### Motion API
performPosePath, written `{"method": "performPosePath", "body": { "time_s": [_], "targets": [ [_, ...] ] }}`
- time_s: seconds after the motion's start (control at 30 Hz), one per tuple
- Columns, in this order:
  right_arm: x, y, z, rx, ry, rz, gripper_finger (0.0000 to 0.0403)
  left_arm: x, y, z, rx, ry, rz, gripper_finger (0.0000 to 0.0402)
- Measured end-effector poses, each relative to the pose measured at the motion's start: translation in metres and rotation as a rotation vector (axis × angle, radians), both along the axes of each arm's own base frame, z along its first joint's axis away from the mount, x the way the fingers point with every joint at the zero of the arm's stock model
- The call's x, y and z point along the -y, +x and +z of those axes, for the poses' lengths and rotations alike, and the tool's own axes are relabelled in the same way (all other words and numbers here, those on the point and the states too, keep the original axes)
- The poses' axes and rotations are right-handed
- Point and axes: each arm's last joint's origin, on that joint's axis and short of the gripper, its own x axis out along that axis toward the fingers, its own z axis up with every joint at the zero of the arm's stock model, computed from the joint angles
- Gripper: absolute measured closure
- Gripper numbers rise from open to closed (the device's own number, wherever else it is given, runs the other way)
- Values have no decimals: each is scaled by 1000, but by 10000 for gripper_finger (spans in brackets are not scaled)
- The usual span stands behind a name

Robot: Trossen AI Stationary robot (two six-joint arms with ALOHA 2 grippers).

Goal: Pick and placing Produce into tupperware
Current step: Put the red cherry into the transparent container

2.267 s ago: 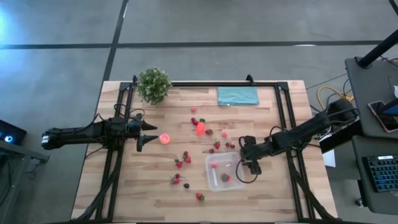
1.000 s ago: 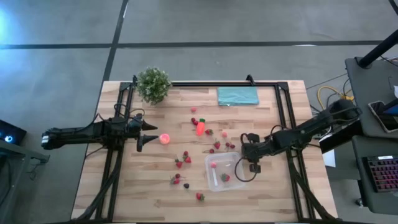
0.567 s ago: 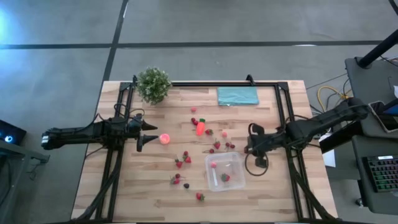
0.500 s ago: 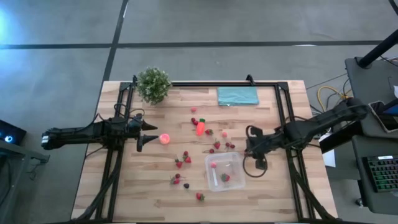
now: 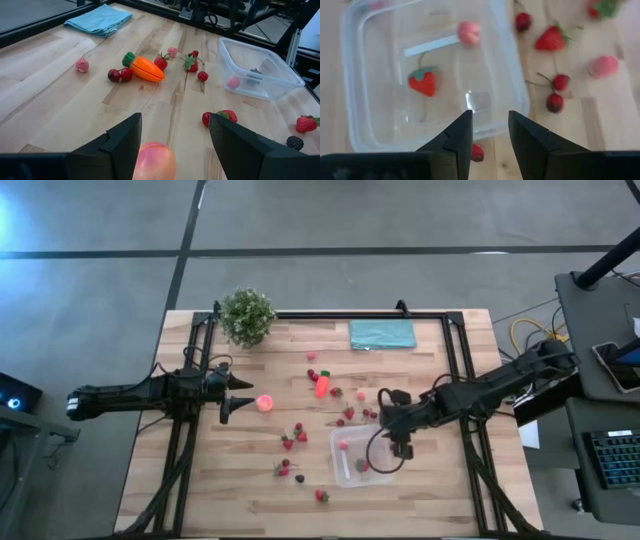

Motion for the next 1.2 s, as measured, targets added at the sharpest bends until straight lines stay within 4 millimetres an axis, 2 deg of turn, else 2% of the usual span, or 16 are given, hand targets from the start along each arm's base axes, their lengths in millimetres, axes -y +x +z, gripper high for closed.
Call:
{"method": "performPosePath", "body": {
  "time_s": [0.13,0.23,0.33,0.53,0.8,1.0,1.2],
  "targets": [
    [8,-20,-6,-78,-16,-91,284,0,0,0,0,0,0,185],
    [10,-35,-20,-177,-9,-73,284,0,0,0,0,0,0,185],
    [6,-42,-32,-214,31,-22,278,0,0,0,0,0,0,185],
    [-6,-41,-42,-155,-15,63,221,0,0,0,-1,0,0,185],
    [-6,-43,-63,-167,-64,84,144,0,0,0,-1,0,0,185],
    [-8,-37,-66,-46,-65,154,136,0,0,0,0,0,0,185],
    [-18,-44,-74,-11,-73,246,141,0,0,0,0,0,0,185]
  ]
}}
